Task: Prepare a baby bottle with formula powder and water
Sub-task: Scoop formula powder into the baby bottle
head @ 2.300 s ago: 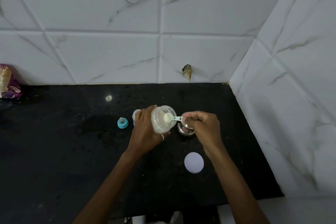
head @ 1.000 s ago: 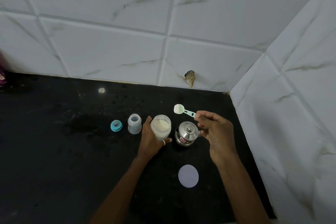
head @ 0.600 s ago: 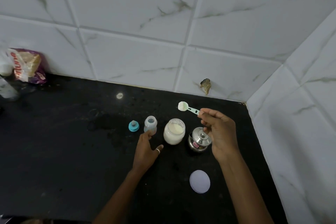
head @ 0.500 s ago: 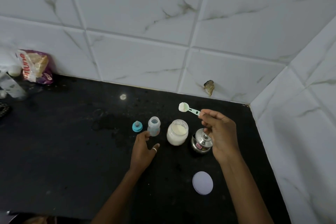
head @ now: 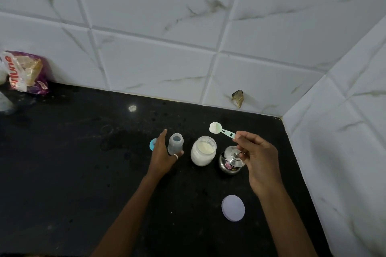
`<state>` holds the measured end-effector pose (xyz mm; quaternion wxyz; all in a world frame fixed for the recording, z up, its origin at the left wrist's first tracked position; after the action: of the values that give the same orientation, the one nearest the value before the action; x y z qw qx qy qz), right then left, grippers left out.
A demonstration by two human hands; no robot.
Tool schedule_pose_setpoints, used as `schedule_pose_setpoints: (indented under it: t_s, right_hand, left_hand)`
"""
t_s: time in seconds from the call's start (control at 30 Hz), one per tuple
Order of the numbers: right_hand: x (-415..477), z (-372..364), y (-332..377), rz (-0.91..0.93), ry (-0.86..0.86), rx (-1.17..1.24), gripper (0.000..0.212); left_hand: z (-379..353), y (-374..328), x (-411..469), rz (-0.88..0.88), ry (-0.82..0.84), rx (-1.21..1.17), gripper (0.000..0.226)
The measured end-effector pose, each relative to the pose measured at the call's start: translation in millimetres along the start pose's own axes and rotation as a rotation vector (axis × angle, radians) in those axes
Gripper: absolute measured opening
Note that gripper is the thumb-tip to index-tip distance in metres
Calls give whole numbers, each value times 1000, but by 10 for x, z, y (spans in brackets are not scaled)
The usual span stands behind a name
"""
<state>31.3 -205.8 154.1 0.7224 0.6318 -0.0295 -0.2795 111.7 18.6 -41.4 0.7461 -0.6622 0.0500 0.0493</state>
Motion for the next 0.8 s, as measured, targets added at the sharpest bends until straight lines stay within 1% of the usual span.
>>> schedule_pose_setpoints:
  t_s: [0.13,0.27,0.33,0.43,0.5,0.67,0.8]
  right_hand:
    - [-32,-31,-23,-2,-20,-27,16]
    - [-48,-77,-58,-9,-30,-52,16]
    - [-61,-107,-72,-17,-32,-43,16]
    - [-81,-140,-72,-26,-25,-30,15]
    - [-97,-152,-58,-27,-18,-20,15]
    - [-128,-133,15,8,-14,-8,14]
    - [-156,-113,149,41,3,29,14]
  left_hand:
    - [-71,58,38,20,45,-94,104]
    - [-78,110,66,14,31,-107,96]
    - [-61,143,77,-3,22,-79,87]
    - [-34,113,88,-31,29,-39,64]
    - [-13,89,106,-34,36,-33,56]
    - [92,-69,123,-70,59,-43,57]
    - [276,-496,171,-80,103,-171,61]
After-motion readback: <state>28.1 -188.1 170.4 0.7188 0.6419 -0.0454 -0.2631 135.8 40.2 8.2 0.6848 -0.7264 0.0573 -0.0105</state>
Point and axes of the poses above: each hand's wrist, its own x-axis towards the middle knuckle, its own z-axis out of the back of the hand, y = z × x, the point moved 1 cm from there along x, towards the middle knuckle, and after that the axes turned 14 degrees about -x, right-handed, at the moved point
